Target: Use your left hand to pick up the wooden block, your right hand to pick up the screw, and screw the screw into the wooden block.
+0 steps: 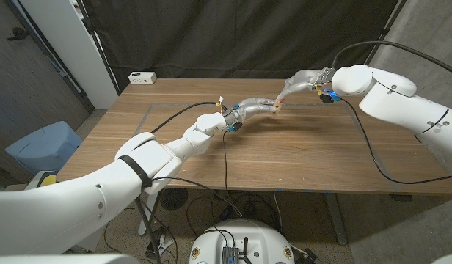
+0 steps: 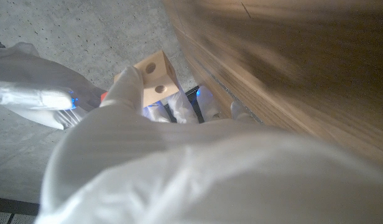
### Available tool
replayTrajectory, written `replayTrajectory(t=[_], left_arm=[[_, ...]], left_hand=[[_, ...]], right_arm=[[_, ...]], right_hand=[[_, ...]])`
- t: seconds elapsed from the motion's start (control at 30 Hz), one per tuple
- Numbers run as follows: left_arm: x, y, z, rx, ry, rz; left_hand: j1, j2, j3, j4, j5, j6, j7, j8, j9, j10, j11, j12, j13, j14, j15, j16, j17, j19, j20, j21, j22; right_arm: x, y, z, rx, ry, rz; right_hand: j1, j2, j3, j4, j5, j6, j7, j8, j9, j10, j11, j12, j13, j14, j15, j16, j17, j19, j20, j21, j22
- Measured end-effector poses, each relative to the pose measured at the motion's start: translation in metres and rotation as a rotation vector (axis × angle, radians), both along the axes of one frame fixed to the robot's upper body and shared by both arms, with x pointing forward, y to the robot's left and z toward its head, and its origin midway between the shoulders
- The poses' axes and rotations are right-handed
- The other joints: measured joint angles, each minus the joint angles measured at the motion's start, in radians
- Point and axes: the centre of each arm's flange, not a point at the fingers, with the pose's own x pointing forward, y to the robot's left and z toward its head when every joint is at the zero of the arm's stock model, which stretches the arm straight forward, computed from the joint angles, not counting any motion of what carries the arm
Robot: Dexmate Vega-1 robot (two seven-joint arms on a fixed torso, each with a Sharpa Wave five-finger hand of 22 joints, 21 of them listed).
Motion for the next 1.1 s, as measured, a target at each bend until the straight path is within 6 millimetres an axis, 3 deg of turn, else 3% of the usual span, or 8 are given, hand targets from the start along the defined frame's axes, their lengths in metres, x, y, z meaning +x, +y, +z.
replayTrajectory(t=[0.33,0.7,1.1], left_arm=[[0.001,0.001,0.001,0.002,0.006,0.007],[0.002,0.001,0.001,0.003,0.009,0.011],[0.002,-0.001,0.001,0.009,0.01,0.009]], left_hand=[[0.0,0.0,0.001,-0.001,0.0,-0.001,0.001,0.0,0.0,0.0,0.0,0.0,0.0,0.0,0.0,0.0,0.0,0.0,0.0,0.0,0.0],[0.0,0.0,0.001,-0.001,0.0,-0.001,0.001,0.0,-0.001,0.0,0.0,0.0,-0.001,0.0,0.0,0.0,0.0,0.0,0.0,0.0,0.0],[0.0,0.0,0.0,-0.002,0.0,0.0,0.0,0.0,-0.001,0.0,0.0,0.0,0.0,0.0,0.0,0.0,0.0,0.0,0.0,0.0,0.0]], right_arm=[[0.005,0.001,-0.004,0.007,-0.006,-0.007],[0.01,0.001,-0.009,0.016,-0.002,-0.011],[0.013,0.001,-0.009,0.029,-0.029,-0.016]], right_hand=[[0.068,-0.007,0.025,-0.002,0.0,0.033,-0.021,0.0,-0.005,0.003,-0.002,0.011,0.0,0.013,-0.013,0.006,0.0,0.012,-0.012,0.007,0.0],[0.141,-0.018,0.052,0.003,-0.004,0.093,-0.041,0.021,-0.005,0.028,-0.02,0.019,0.0,0.027,-0.027,0.012,0.0,0.037,-0.018,0.008,0.0],[0.168,-0.026,0.062,0.005,-0.012,0.135,-0.051,0.04,0.001,0.046,-0.019,0.022,0.0,0.042,-0.042,0.012,-0.005,0.055,-0.032,0.015,0.0]])
